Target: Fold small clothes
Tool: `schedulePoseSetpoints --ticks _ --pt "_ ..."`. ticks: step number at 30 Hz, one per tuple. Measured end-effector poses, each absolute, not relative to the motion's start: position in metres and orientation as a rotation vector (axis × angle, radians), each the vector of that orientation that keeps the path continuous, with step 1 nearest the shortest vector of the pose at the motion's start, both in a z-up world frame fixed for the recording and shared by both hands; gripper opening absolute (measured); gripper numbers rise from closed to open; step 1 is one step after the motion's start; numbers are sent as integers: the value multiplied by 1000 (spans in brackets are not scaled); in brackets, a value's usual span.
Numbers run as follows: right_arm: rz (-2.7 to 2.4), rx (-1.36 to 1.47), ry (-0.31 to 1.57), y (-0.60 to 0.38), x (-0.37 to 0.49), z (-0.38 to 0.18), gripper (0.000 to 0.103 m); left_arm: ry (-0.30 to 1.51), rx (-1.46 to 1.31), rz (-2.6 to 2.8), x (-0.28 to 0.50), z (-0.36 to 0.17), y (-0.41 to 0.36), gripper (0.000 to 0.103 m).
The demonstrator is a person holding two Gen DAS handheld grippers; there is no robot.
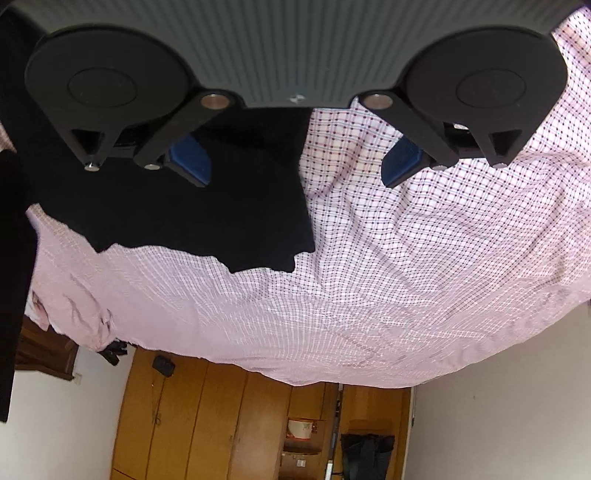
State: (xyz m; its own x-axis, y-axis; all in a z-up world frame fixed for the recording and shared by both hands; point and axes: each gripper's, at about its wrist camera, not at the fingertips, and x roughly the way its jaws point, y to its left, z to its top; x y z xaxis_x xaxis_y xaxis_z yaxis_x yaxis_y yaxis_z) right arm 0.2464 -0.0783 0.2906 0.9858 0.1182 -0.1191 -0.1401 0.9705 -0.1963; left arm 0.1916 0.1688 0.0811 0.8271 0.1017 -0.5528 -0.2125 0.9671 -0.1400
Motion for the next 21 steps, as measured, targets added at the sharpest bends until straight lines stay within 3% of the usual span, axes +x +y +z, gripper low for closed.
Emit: schedulePoseSetpoints --ticks 21 --pt "258 -253 106 -6 245 282 12 549 -213 177 182 90 172 100"
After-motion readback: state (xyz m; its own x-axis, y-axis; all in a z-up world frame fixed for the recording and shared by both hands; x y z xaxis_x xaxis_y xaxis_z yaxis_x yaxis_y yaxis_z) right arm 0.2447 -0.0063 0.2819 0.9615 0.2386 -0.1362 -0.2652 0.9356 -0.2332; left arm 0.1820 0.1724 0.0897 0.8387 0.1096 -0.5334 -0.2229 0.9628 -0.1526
